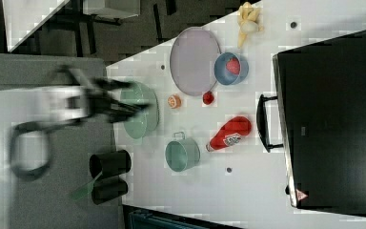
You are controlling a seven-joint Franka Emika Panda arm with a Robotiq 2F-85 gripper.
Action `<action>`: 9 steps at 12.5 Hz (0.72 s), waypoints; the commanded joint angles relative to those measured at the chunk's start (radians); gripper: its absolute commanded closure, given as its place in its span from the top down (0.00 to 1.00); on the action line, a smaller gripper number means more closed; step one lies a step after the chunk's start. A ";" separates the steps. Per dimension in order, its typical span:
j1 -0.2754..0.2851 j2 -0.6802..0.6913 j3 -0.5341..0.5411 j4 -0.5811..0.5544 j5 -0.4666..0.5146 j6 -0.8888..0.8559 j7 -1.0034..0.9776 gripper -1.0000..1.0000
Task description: Pick Ketchup from oven and place it on table.
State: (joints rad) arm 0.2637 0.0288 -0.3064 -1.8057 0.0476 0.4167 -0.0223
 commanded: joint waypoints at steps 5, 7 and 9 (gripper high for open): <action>-0.014 -0.047 -0.006 0.264 -0.088 -0.461 0.036 1.00; -0.013 -0.048 -0.002 0.287 -0.088 -0.446 0.036 1.00; -0.013 -0.048 -0.001 0.290 -0.088 -0.447 0.036 1.00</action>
State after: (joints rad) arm 0.2571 -0.0404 -0.3064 -1.4834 -0.0582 -0.0146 -0.0223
